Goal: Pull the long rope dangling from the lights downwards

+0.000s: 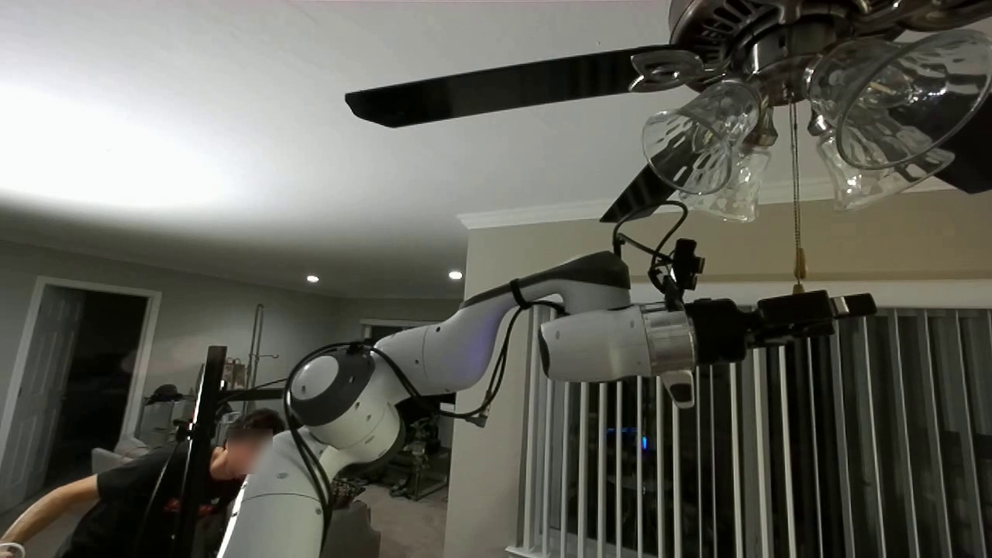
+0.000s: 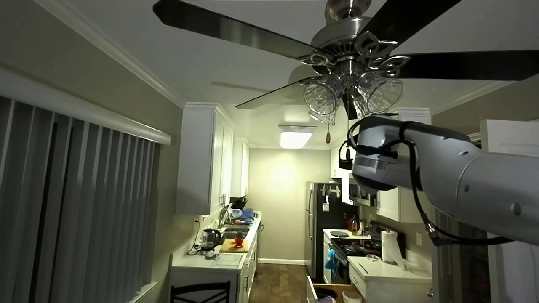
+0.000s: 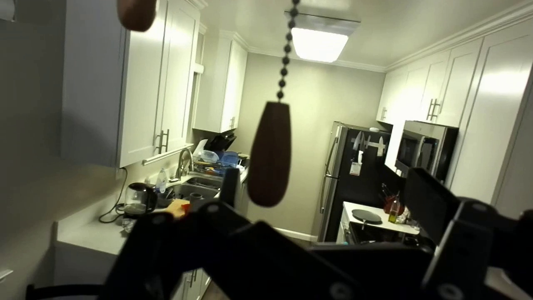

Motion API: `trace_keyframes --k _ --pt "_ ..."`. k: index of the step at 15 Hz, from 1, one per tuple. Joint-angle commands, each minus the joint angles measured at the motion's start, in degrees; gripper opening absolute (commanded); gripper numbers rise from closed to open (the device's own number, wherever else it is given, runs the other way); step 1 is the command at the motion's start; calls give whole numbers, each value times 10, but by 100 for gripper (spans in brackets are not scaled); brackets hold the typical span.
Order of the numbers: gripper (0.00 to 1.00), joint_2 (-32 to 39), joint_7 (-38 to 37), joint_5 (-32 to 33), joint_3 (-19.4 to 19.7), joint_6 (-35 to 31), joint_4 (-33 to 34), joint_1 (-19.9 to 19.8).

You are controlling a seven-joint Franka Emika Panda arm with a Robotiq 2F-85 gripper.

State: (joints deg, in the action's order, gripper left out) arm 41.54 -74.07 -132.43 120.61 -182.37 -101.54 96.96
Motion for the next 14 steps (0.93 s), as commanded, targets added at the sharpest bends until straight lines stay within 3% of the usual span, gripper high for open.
trace_keyframes --k 1,10,11,12,14 --pt "100 -56 23 21 27 2 3 78" --pt "100 -65 20 68 82 4 -7 165" --pt "75 -66 20 72 86 5 -9 171" --pt "73 -67 19 76 91 3 -13 179" --pt "59 -67 16 83 100 4 -19 189"
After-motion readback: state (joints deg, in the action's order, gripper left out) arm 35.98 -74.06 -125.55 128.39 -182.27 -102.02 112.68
